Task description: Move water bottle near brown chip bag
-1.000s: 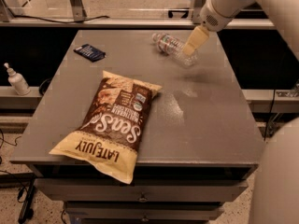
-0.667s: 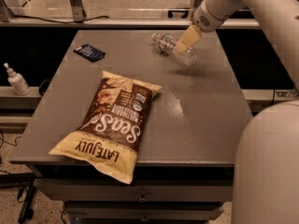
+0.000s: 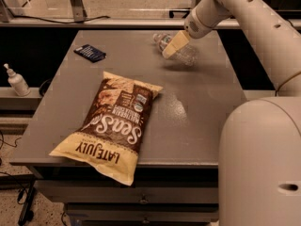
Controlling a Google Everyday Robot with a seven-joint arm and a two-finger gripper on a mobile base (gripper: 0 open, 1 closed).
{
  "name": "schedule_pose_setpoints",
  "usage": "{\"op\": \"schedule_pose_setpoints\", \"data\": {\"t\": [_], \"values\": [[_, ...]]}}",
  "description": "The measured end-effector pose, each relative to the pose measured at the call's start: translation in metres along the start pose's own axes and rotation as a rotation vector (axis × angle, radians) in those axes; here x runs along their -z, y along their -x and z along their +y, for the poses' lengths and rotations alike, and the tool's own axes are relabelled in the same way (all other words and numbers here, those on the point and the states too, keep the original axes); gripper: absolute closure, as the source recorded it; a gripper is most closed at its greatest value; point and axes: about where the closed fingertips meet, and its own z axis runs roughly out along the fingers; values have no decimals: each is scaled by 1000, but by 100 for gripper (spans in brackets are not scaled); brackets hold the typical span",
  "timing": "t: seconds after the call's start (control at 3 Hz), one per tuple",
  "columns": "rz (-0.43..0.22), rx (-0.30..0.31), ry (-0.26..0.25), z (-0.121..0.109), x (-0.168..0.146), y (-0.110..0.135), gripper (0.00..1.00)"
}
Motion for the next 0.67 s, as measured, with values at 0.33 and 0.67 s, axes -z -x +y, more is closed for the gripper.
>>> {"op": "schedule_pose_setpoints", "data": {"t": [0.33, 0.67], "values": [[24, -16, 23, 2, -16, -12, 18], [47, -21, 34, 3, -22, -24, 41]]}}
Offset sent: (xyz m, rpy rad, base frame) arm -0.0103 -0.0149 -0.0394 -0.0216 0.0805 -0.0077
